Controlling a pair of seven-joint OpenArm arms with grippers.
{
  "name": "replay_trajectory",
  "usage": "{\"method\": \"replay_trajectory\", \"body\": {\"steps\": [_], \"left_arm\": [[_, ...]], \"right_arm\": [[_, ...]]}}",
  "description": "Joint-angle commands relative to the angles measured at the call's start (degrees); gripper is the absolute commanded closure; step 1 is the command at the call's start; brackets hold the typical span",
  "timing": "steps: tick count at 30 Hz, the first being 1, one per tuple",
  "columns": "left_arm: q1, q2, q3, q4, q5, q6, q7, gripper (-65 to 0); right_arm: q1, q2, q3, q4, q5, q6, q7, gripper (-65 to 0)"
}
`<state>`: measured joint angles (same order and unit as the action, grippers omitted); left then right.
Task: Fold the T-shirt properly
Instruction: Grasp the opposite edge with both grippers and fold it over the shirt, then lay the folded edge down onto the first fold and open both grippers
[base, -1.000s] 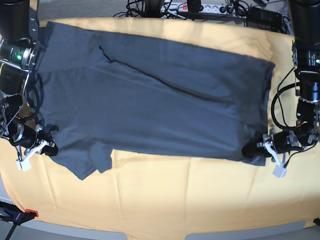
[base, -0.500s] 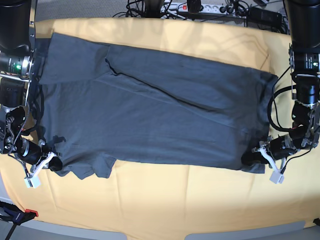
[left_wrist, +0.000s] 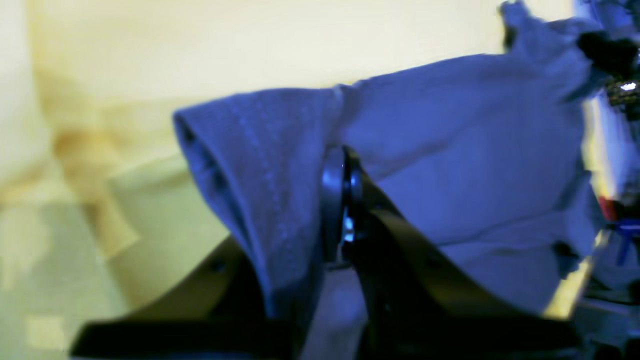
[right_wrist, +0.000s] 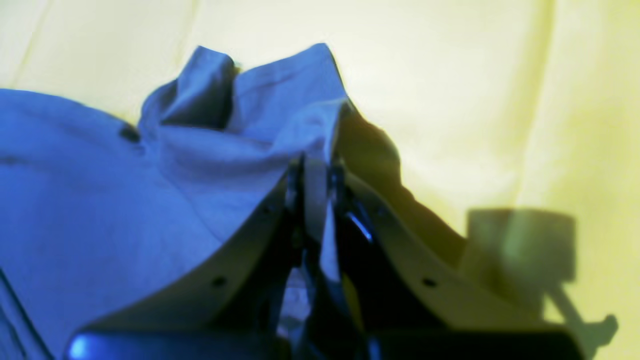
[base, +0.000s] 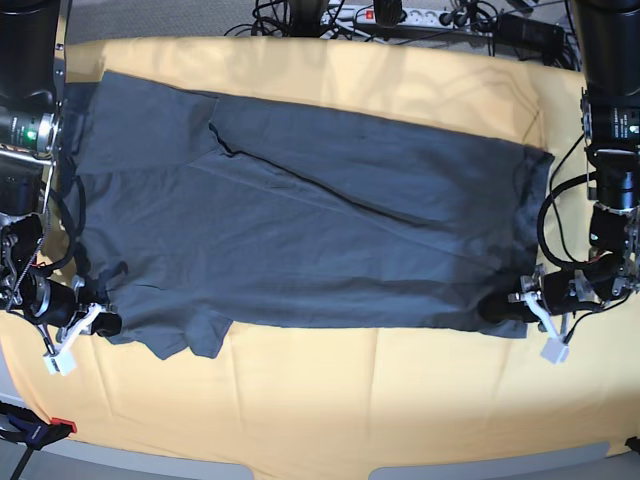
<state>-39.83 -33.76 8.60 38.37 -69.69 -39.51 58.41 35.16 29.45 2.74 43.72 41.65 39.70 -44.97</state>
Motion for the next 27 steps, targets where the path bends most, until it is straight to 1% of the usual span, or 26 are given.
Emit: {"method": "replay_trajectory", "body": {"steps": [1,3,5,9,13,17,22,25,27], "left_arm": [[-2.05,-1.75,-0.39,1.60,-3.41,-0.49,0.68,0.0],[-1.99,-2.99,-0.39,3.08,-7.67,-0.49,3.98,0.0],[-1.75,-4.11,-0.39,5.18,-11.32,-0.49,6.23,0.0],[-0.70,-5.03,-0.39,9.53,-14.99,-0.49,9.86,0.0],[3.06,-6.03,-0.39,15.58,-15.31,-0.49,13.33,0.0],[7.15,-8.35,-0.44,21.57,-15.31,-0.49,13.66,0.0],[9.38,-11.50,-0.50,24.90,-15.31,-0.49,13.64,0.0],[9.51,-12.94,-0.55,25.18,-15.31,-0.49,13.64,0.0],[9.51,-13.73,-1.40,25.18,-15.31,-0.49,13.64,0.0]], "right_arm": [[0.72,1.66,0.26,2.49,2.19,0.30,-0.13,0.0],[-2.29,2.97,0.26,6.40,4.74,0.30,-1.55,0.0],[-5.86,4.31,0.26,11.21,5.60,0.30,-1.60,0.0],[-13.11,6.73,0.28,21.70,6.56,0.30,-1.62,0.0],[-19.17,9.22,0.31,29.18,6.47,0.30,-1.62,0.0],[-21.35,11.43,0.31,30.69,6.38,0.30,-1.66,0.0],[-21.35,12.02,0.31,30.69,6.38,0.30,-1.86,0.0],[-21.35,12.04,0.31,30.69,6.38,0.30,-4.04,0.0],[-21.35,12.22,0.28,30.69,6.36,0.30,-4.22,0.0]]}}
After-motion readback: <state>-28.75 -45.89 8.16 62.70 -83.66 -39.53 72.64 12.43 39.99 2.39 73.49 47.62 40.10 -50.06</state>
